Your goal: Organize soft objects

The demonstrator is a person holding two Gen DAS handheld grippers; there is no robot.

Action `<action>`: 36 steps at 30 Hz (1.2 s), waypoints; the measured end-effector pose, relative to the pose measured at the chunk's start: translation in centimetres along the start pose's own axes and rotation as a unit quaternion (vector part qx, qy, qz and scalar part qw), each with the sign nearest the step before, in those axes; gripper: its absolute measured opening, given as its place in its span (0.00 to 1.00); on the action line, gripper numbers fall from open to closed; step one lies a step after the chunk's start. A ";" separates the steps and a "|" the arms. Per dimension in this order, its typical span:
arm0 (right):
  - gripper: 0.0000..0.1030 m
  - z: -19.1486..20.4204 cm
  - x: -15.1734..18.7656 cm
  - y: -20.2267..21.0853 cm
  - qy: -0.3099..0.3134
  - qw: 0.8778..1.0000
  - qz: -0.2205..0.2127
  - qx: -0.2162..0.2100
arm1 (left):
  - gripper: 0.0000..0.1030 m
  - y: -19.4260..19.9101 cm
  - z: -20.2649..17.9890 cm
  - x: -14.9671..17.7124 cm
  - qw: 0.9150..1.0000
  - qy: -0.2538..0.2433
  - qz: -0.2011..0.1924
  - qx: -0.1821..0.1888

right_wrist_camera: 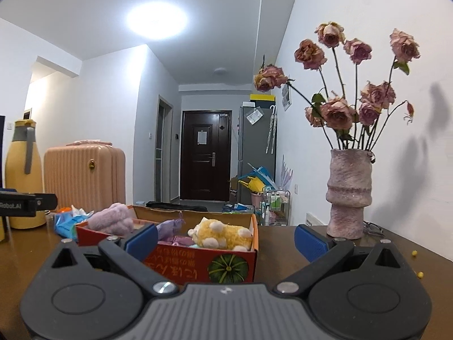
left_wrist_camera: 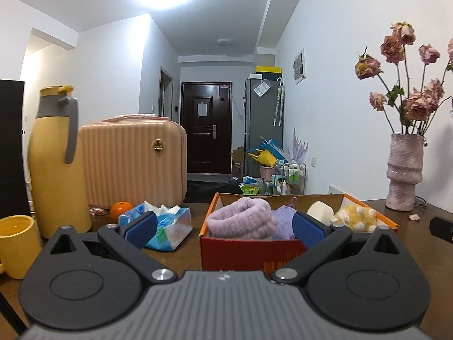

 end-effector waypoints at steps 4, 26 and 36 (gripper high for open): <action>1.00 -0.5 0.0 2.4 -0.004 1.000 -0.003 0.002 | 1.00 2.5 0.3 0.5 1.000 -0.005 0.003 0.006; 1.00 -1.5 1.3 6.1 -0.016 1.000 0.009 0.016 | 1.00 8.8 1.6 1.6 1.000 0.008 -0.007 0.011; 1.00 -1.6 1.4 6.0 -0.018 1.000 0.009 0.014 | 1.00 8.9 1.2 1.8 1.000 0.001 -0.005 0.015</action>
Point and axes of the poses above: each gripper's, at about its wrist camera, not at the fingertips, and y roughly against the way its jaws point, z to its left, x to its underside, the point moved 9 cm from there along -y, roughly the way its jaws point, and after that the axes turned 7 degrees about x, right-handed, at the moved point
